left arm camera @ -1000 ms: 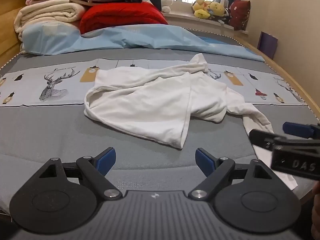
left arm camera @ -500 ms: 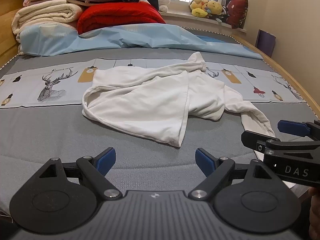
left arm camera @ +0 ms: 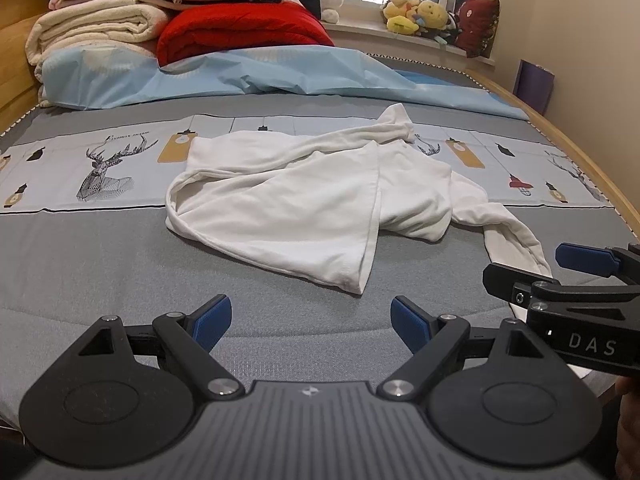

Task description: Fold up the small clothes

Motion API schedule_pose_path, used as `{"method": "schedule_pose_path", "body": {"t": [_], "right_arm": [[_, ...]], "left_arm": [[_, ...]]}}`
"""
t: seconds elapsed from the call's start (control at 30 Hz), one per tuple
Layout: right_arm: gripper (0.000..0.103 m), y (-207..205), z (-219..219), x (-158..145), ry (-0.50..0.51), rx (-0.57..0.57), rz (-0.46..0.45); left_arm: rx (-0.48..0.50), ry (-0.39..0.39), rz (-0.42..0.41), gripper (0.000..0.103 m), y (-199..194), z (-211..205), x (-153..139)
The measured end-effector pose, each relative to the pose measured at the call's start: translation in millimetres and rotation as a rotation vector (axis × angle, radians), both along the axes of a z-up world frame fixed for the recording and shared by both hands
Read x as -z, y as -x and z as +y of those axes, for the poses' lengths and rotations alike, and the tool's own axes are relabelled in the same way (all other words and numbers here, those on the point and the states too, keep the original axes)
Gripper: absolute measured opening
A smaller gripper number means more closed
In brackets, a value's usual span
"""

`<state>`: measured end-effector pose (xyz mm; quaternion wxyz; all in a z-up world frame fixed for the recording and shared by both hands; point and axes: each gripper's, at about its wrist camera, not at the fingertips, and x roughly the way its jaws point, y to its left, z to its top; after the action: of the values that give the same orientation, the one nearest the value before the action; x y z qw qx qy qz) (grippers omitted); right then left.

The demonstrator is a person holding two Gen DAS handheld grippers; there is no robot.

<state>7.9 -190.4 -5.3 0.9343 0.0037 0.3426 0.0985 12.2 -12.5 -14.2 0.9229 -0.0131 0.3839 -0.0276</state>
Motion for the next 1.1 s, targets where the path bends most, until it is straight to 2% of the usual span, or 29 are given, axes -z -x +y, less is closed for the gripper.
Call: {"method": "schedule_pose_path", "body": {"t": [0.53,0.7,0.73,0.83,0.9,1.0,1.1], "right_arm": [[0.084,0,0,-1,0.003,0.002,-0.003],[0.084,-1,-9,-11,-0.027,0.036,-0.047],[0.084,-4,-14,-15,-0.035,0.047,-0.061],[0.084,-14,-36,-29,-0.048,0.072,-0.120],[0.084,-25,-53,-33,-0.061,0.079,-0.144],[0.084,-41,-78,-24,-0.055,0.124,-0.131],[0.082,-53,-101,-10,-0.125,0.191,-0.031]], "left_arm": [[0.002,0.000,0.001,0.090,0,1,0],[0.017,-0.012,-0.004,0.089,1,-3,1],[0.019,-0.012,-0.005,0.087,1,-3,2],[0.036,-0.013,0.006,0.070,-1,-2,2],[0.060,-0.013,0.029,0.046,-8,-1,4],[0.094,-0.023,0.064,0.040,-24,-3,10],[0.106,-0.019,0.091,0.041,-46,-9,20]]}}
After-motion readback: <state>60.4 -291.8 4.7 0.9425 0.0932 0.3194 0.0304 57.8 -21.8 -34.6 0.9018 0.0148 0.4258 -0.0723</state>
